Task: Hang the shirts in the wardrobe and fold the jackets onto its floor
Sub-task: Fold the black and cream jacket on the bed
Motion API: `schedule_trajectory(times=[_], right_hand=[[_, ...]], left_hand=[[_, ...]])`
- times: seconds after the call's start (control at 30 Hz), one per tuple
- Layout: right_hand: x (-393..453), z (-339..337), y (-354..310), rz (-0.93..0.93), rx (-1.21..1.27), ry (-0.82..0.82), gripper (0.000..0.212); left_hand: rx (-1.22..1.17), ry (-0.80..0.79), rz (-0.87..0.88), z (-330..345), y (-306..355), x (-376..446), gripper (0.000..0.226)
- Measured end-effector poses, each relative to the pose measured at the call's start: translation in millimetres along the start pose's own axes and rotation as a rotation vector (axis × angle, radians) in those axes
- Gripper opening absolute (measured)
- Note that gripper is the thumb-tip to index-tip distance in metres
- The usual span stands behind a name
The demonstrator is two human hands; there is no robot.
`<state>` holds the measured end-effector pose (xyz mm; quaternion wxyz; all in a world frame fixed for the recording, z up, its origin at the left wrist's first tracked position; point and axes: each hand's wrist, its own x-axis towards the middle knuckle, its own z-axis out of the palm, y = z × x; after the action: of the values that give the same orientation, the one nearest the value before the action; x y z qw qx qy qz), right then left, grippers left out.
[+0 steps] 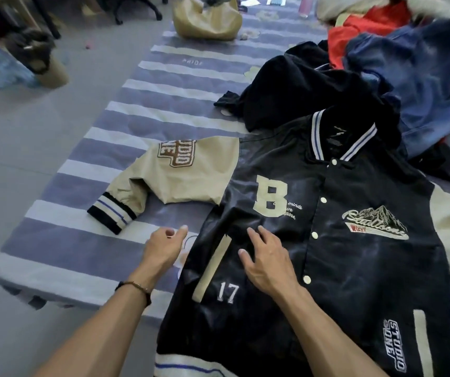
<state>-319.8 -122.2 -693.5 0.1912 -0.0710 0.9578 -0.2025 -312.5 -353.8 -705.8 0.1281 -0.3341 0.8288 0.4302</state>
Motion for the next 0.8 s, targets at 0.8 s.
schedule_trajectory(times=[0.8], right_hand=[[226, 14, -64, 0.208, -0.212, -0.285, 0.080]], left_hand=[[-0.752, 0.193, -0.290, -70, 88, 253, 0.052]])
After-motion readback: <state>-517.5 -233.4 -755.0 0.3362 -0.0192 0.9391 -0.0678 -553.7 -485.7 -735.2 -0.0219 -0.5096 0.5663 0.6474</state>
